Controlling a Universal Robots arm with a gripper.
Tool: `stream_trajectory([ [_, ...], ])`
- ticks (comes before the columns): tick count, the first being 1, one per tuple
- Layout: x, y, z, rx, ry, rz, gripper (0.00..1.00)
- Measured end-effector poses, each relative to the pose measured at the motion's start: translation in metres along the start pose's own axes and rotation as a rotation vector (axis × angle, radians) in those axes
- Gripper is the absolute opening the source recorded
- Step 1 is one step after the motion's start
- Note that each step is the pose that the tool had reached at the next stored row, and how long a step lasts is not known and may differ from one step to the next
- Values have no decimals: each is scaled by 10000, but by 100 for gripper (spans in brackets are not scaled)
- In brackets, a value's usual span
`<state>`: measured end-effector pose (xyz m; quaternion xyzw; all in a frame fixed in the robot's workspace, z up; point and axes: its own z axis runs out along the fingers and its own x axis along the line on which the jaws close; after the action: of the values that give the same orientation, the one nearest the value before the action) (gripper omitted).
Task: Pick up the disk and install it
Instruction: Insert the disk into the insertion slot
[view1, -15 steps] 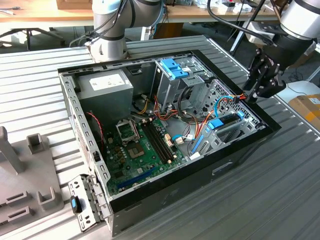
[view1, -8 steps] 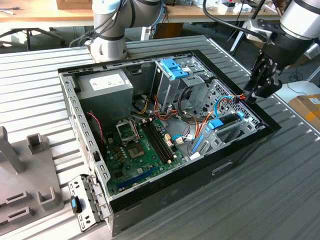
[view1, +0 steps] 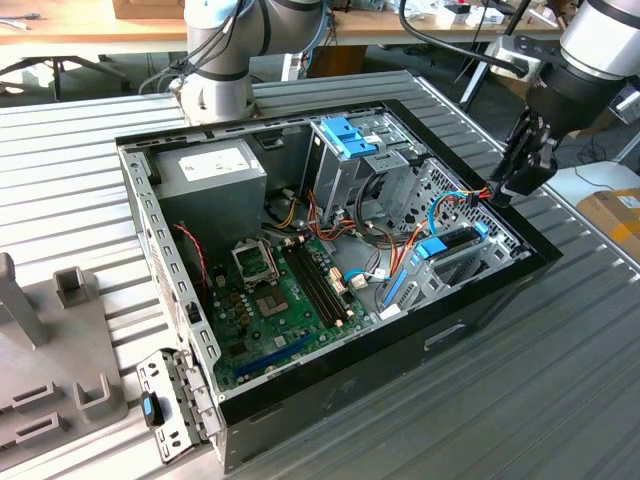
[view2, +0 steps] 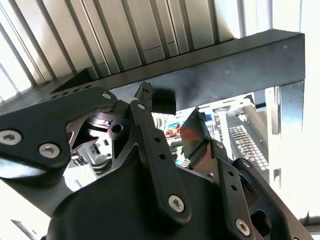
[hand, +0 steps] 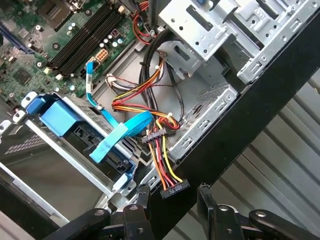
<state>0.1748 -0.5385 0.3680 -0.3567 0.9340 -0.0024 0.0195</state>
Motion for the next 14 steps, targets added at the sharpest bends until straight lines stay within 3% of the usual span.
stream_trajectory([
  [3, 0, 0, 0, 31, 19, 674, 50],
  [11, 0, 0, 0, 93, 59, 1818, 50],
  [14, 0, 0, 0, 136, 88, 2568, 50],
])
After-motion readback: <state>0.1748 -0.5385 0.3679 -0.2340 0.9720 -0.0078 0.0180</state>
